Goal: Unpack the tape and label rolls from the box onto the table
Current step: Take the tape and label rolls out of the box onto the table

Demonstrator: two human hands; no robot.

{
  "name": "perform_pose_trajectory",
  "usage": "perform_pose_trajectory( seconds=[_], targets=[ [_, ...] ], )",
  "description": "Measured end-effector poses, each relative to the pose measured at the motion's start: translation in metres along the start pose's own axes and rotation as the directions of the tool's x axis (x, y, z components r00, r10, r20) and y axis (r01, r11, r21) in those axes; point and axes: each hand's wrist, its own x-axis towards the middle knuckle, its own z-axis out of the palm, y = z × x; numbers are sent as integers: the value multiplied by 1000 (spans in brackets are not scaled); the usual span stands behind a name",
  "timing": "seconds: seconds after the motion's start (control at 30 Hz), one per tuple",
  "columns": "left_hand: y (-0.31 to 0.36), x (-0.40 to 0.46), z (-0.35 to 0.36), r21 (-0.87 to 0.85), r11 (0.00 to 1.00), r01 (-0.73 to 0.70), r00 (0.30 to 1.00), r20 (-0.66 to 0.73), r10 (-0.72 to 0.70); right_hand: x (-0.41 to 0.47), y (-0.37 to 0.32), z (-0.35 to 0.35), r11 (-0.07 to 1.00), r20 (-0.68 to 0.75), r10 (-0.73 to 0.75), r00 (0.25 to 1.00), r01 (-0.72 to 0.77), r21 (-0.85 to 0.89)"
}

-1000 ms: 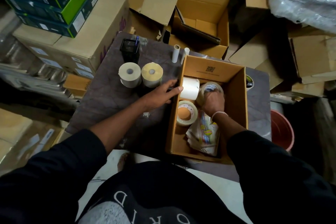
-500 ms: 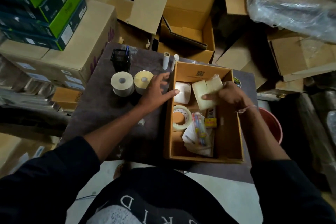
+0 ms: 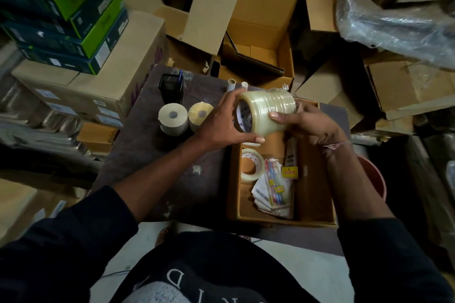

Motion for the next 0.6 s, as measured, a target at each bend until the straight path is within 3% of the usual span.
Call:
perform_pose_trajectory(
  seconds=[0.3, 0.5, 0.6],
  targets=[
    [-16, -26, -63, 122, 992, 44, 969, -247, -13, 39, -10, 61, 992, 31, -28, 999, 24, 121],
    [-56, -71, -111, 186, 964, 190, 938, -325, -122, 78, -2, 104, 995, -7, -26, 1000, 25, -98],
    [-79, -98, -125, 246, 905, 346, 911, -318, -262, 94, 1, 123, 935, 67, -18, 998, 40, -352]
  ],
)
